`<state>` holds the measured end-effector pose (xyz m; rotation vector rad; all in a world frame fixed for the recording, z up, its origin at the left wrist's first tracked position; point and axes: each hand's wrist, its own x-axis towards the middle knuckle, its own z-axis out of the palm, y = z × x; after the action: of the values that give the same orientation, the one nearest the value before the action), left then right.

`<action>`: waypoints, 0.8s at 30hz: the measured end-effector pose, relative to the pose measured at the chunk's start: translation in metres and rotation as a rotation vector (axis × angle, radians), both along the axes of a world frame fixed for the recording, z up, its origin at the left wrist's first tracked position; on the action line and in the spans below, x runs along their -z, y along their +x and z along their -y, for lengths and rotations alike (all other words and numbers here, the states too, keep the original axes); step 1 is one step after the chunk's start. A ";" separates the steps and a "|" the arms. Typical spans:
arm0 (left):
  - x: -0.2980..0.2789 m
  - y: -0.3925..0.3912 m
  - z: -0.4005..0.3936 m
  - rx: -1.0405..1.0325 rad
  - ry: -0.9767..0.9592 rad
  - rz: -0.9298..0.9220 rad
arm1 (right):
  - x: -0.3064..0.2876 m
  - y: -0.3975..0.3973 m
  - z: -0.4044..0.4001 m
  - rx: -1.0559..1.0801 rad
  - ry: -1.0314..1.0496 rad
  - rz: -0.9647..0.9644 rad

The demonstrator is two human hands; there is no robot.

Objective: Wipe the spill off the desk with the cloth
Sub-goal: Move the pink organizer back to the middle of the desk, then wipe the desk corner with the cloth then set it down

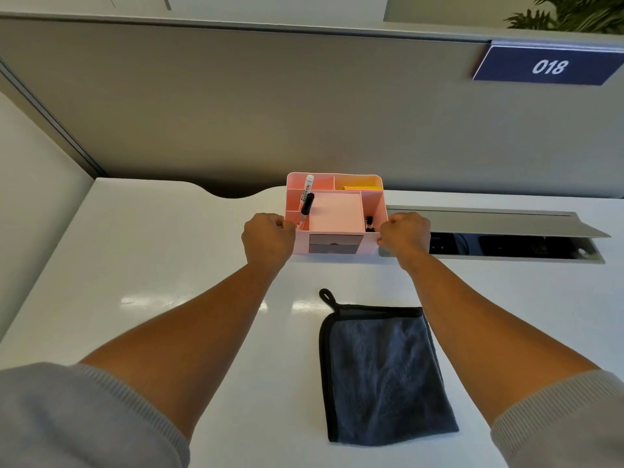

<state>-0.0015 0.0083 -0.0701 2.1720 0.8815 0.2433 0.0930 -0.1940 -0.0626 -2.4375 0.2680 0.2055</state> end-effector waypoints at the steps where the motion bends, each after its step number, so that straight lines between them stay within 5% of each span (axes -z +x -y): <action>1: 0.000 0.001 0.001 0.000 0.004 -0.004 | 0.001 0.001 0.001 -0.003 -0.008 -0.003; 12: 0.006 0.002 0.001 0.044 0.003 0.005 | 0.001 -0.006 0.008 0.047 0.064 0.006; 18: 0.023 -0.038 0.003 -0.017 0.104 0.018 | 0.028 -0.075 0.021 0.051 0.030 0.150; 24: 0.061 -0.121 -0.001 0.102 0.207 0.011 | 0.068 -0.161 0.038 -0.257 -0.185 0.425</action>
<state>-0.1221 0.0097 -0.1311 2.3972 0.7655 0.3078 -0.0679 -0.2320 -0.1309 -2.6195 -0.2250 -0.2375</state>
